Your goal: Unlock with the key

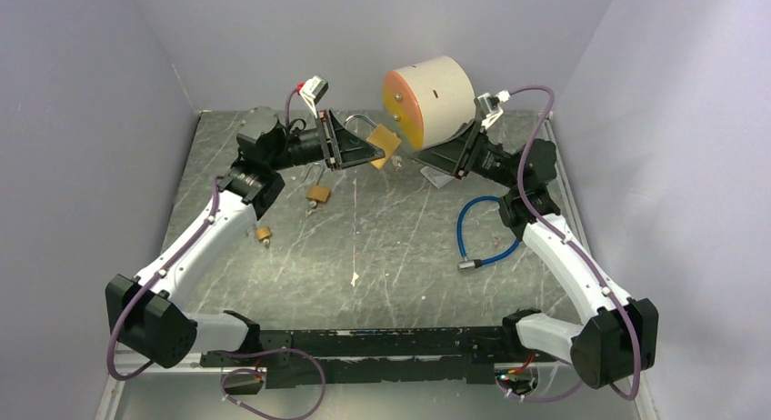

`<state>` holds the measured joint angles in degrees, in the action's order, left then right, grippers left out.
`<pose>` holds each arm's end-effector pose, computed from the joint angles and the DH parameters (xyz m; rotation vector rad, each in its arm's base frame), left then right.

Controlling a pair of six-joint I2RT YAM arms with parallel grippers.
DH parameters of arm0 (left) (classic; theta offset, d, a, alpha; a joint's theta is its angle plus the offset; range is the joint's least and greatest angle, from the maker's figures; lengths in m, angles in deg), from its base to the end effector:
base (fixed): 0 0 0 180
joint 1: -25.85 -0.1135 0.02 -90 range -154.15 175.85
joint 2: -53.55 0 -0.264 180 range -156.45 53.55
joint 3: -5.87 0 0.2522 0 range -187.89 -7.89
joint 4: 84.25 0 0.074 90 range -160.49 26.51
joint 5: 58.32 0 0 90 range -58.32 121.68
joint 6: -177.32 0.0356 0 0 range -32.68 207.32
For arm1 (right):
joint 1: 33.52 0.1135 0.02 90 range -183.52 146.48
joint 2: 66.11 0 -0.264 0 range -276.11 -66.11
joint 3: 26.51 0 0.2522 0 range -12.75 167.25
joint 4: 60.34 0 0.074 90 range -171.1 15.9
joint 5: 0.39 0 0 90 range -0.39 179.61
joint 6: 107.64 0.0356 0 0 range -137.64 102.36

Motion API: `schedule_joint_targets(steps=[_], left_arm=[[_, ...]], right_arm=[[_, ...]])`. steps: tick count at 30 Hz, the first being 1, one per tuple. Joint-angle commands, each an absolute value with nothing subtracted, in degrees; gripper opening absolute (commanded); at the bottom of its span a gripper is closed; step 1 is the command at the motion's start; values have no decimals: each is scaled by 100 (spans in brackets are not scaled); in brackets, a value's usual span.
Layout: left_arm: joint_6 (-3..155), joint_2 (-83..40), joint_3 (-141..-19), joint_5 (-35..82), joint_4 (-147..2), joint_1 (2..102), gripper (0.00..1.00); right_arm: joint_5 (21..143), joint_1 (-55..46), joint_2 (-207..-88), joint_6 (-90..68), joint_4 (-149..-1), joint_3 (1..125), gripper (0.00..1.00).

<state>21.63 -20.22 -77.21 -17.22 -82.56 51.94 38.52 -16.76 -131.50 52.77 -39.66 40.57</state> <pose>0.2501 -0.1523 0.4207 0.2411 1.7943 -1.8265 0.2326 0.0990 0.3976 -0.2381 1.5589 1.7656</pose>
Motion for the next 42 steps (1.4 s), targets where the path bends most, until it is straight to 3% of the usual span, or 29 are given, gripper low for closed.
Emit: schedule_joint_targets(steps=[1,3,8,12,20,31,37,42], left_arm=[[1677,-2039,-7815,-1727,-9539,5203,3],[1557,-2120,-7804,-1776,-9700,5198,3],[1517,-2168,-7761,-1787,-9785,5204,2],[1497,-2185,-7745,-1783,-9795,5204,3],[1405,-2254,-7742,-1859,-9872,5204,3],[1340,-2293,-7637,-2131,-10029,5211,2],[2094,-2255,-7734,-2256,-8819,5436,3],[2073,-2243,-7641,-1927,-9003,5485,3]], right_arm=[[3890,-1571,-13229,4750,-4576,4333,59],[3884,-1506,-13274,4763,-4519,4366,57],[3695,-1444,-13457,5296,-3677,4334,37],[3711,-1438,-13510,5448,-3517,4354,34],[3686,-1385,-13575,5373,-3633,4429,17],[3957,-1233,-13824,5317,-4046,4844,10],[4330,-1230,-14028,5665,-4317,5226,3],[4385,-1155,-14095,5208,-4980,5508,3]])
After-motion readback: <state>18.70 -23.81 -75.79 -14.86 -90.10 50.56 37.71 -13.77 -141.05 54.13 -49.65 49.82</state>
